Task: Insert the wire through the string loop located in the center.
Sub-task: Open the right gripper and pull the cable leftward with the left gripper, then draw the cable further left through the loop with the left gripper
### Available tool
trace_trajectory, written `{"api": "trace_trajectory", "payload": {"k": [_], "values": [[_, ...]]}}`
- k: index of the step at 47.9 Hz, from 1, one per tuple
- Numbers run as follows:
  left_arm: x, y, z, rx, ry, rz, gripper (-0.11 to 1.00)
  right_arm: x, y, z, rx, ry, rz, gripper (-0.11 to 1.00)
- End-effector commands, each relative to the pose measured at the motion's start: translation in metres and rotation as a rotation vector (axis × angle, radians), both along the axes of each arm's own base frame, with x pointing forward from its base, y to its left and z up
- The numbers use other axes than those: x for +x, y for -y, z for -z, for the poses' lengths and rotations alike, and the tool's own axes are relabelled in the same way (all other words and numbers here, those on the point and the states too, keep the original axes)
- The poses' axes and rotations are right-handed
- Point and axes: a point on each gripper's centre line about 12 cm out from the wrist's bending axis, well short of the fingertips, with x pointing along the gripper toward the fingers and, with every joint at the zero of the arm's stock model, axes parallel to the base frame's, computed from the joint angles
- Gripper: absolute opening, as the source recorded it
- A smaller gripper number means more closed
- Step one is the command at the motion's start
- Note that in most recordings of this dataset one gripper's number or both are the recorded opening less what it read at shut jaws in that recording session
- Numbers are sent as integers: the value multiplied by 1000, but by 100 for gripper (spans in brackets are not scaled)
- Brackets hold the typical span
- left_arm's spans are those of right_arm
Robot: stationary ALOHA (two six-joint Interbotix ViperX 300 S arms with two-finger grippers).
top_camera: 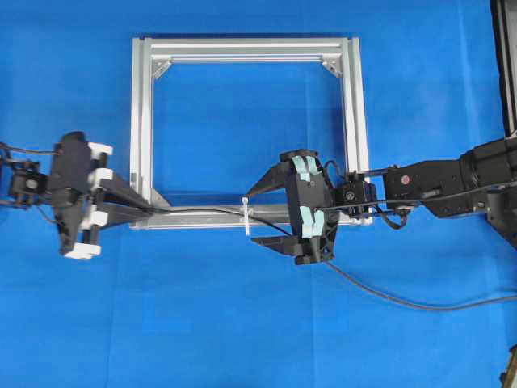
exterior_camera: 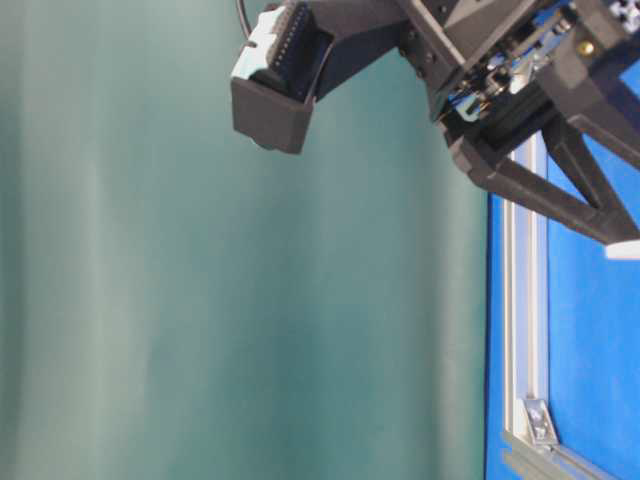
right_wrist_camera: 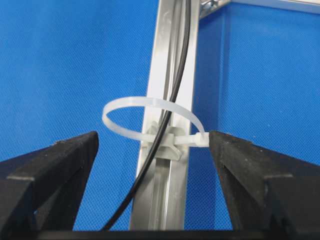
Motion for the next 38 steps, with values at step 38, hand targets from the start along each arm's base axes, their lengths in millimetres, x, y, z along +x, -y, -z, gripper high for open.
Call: {"api": "trace_trajectory", "payload": {"k": [38], "values": [[-36, -1, -1, 15, -49, 33, 10, 2, 0, -14, 4, 43, 1, 79]]}}
